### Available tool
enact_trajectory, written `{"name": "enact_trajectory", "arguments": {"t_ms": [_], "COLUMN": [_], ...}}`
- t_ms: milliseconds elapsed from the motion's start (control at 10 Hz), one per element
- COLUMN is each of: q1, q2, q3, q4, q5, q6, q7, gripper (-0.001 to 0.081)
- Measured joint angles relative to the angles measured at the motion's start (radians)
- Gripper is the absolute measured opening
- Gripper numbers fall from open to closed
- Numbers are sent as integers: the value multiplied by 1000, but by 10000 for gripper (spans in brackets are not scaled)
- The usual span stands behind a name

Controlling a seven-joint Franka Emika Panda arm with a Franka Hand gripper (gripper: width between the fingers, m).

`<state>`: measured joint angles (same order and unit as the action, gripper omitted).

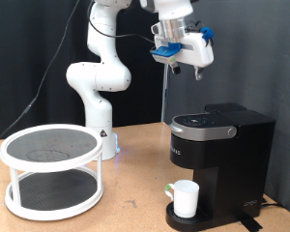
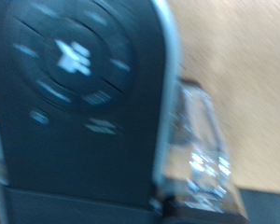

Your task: Make a cup of coffee with the keurig machine

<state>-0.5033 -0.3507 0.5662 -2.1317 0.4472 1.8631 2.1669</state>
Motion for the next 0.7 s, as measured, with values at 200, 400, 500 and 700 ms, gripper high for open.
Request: {"name": "enact_trajectory", "arguments": {"t_ms": [200,400,500,700], "q1": [-9,-18,-20,-20], "q2": [31,80,107,155], "q3": [18,29,31,33], "q4": [24,59,78,105], "q5": [-76,-130,-145,-150], "q6": [50,65,68,72], "q7": [17,42,52,54], "gripper": [734,734,734,734]}}
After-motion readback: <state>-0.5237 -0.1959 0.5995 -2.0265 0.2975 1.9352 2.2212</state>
